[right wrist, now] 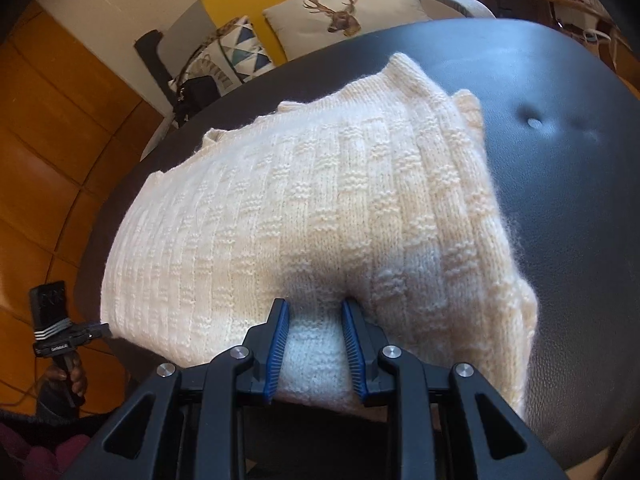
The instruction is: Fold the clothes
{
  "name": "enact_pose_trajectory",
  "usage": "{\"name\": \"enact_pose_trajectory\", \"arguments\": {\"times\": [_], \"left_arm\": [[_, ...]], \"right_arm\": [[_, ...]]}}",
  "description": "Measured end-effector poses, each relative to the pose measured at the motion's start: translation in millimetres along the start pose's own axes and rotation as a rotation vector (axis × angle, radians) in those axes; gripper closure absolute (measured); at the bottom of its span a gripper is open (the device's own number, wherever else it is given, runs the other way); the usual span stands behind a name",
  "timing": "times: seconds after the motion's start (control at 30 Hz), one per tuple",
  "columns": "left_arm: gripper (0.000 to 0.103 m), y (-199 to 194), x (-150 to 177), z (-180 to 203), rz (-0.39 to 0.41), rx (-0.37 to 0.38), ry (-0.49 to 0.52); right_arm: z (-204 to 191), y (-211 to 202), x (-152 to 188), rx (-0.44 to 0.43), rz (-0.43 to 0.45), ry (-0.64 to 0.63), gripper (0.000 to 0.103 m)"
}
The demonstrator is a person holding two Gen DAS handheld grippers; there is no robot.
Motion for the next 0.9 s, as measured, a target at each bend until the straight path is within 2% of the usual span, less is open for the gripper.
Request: {"name": "enact_pose_trajectory", "arguments": {"times": [0.07, 0.13, 0.2, 0.23, 0.33, 0.37, 0.4, 0.43, 0.5, 0.53, 0.63, 0.7, 0.73, 0.83, 0.9], "left_arm": [[0.086, 2, -7, -5, 0.022, 0.025, -0.059], [0.086, 4, -10, -1, 0.037, 0.022, -0.048], [0.088, 10, -13, 15, 0.035, -0.029, 0.045], [0.095, 11, -12, 24, 0.027, -0.049, 0.093], [0.095, 10, -6, 49, -0.007, -0.089, 0.228], [0.095, 8, -3, 53, -0.017, -0.092, 0.251], [0.095, 8, 1, 52, -0.029, -0.093, 0.25], [0.095, 10, 5, 49, -0.044, -0.098, 0.243], [0.095, 12, 7, 39, -0.039, -0.075, 0.181], [0.095, 10, 8, 33, -0.033, -0.05, 0.147], [0.095, 4, 0, 22, -0.01, 0.006, 0.078], [0.095, 4, -2, 19, -0.015, 0.019, 0.064], [0.095, 5, -3, 18, -0.024, 0.022, 0.064], [0.095, 13, -1, 28, -0.053, -0.006, 0.109], [0.095, 16, 0, 30, -0.068, -0.007, 0.121]], "right_arm": [[-5, -8, -5, 0.011, 0.008, 0.003, 0.074], [-29, -14, -11, -0.015, 0.033, -0.055, 0.073], [-62, -7, -17, -0.049, 0.02, -0.142, 0.073], [-80, -1, -20, -0.056, 0.008, -0.198, 0.073], [-129, 34, -18, -0.002, -0.075, -0.396, 0.074], [-132, 52, -9, 0.071, -0.153, -0.466, 0.074], [-135, 67, -1, 0.14, -0.224, -0.537, 0.074], [-137, 73, 6, 0.184, -0.242, -0.608, 0.074], [-139, 71, 4, 0.189, -0.263, -0.615, 0.074], [-140, 70, -2, 0.185, -0.279, -0.594, 0.074], [-164, 59, -25, 0.105, -0.206, -0.594, 0.073], [-192, 61, -38, -0.014, -0.184, -0.592, 0.073], [-207, 69, -42, -0.042, -0.176, -0.613, 0.073], [-247, 111, -36, -0.019, -0.234, -0.728, 0.072], [-256, 150, -25, 0.04, -0.29, -0.775, 0.072]]}}
Point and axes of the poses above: each gripper's, at about its wrist camera, not at the fingertips, and y roughly the way its jaws point, z to its right, x to its underside, the point moved 3 cm from there along y, roughly the way its jaws point, and after that the axes turned 7 degrees about z, right-handed, at the moved point
